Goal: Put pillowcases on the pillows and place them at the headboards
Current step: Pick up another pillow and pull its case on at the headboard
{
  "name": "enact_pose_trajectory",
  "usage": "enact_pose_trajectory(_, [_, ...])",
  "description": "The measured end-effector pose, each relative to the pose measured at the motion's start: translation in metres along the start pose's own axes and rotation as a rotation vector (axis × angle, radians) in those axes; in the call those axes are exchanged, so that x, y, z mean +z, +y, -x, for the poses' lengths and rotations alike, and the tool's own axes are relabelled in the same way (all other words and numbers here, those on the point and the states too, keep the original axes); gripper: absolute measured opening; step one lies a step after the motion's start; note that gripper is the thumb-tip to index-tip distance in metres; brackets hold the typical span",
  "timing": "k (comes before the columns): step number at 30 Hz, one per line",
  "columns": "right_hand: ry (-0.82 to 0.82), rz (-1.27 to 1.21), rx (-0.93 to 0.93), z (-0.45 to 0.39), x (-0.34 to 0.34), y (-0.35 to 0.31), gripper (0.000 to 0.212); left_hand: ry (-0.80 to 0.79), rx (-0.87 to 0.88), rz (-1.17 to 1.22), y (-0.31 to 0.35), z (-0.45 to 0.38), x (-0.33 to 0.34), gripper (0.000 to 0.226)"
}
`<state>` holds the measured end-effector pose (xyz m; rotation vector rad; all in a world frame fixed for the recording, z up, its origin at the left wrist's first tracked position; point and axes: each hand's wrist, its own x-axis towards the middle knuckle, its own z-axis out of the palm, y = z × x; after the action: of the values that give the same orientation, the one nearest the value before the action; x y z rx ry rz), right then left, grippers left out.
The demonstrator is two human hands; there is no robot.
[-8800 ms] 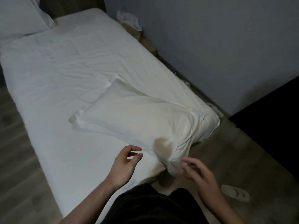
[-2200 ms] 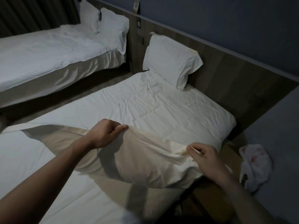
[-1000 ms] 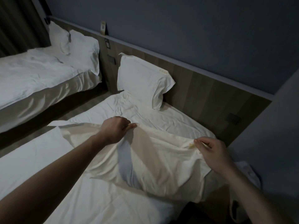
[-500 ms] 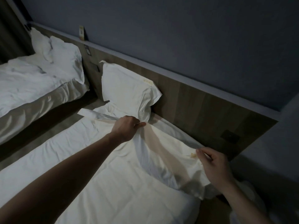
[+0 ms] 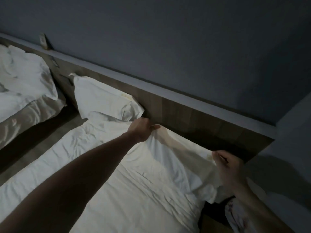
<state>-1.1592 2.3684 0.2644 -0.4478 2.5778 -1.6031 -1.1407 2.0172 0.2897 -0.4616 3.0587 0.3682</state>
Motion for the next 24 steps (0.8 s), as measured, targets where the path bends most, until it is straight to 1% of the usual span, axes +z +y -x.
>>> enact_pose_trajectory(2, [0.034, 0.022, 0.000, -0.015, -0.003, 0.016, 0.040, -0.023, -0.002, -0.023, 0.012, -0.022, 0.008, 0.067])
enact_pose_trajectory(9, [0.065, 0.097, 0.030, -0.058, -0.015, 0.074, 0.038, -0.111, 0.004, -0.011, 0.045, -0.083, 0.038, 0.064])
enact_pose_trajectory(14, [0.079, 0.161, 0.149, -0.088, -0.020, 0.095, 0.030, -0.145, 0.018, 0.003, 0.061, -0.123, 0.056, 0.059])
enact_pose_trajectory(16, [0.099, 0.224, 0.142, -0.098, -0.018, 0.107, 0.033, -0.159, 0.035, 0.006, 0.065, -0.136, 0.067, 0.053])
enact_pose_trajectory(18, [0.108, 0.292, 0.134, -0.106, -0.016, 0.118, 0.033, -0.147, 0.038, 0.034, 0.069, -0.146, 0.077, 0.046])
enact_pose_trajectory(19, [0.115, 0.307, 0.145, -0.110, -0.015, 0.121, 0.028, -0.126, 0.033, 0.059, 0.071, -0.150, 0.082, 0.042])
enact_pose_trajectory(22, [0.162, 0.350, 0.154, -0.124, -0.017, 0.127, 0.019, -0.016, 0.019, 0.151, 0.070, -0.160, 0.093, 0.028])
enact_pose_trajectory(23, [0.181, 0.378, 0.125, -0.128, -0.019, 0.130, 0.018, 0.006, 0.020, 0.167, 0.065, -0.160, 0.096, 0.030])
enact_pose_trajectory(24, [0.200, 0.411, 0.091, -0.131, -0.020, 0.134, 0.016, 0.006, 0.025, 0.158, 0.058, -0.158, 0.099, 0.036])
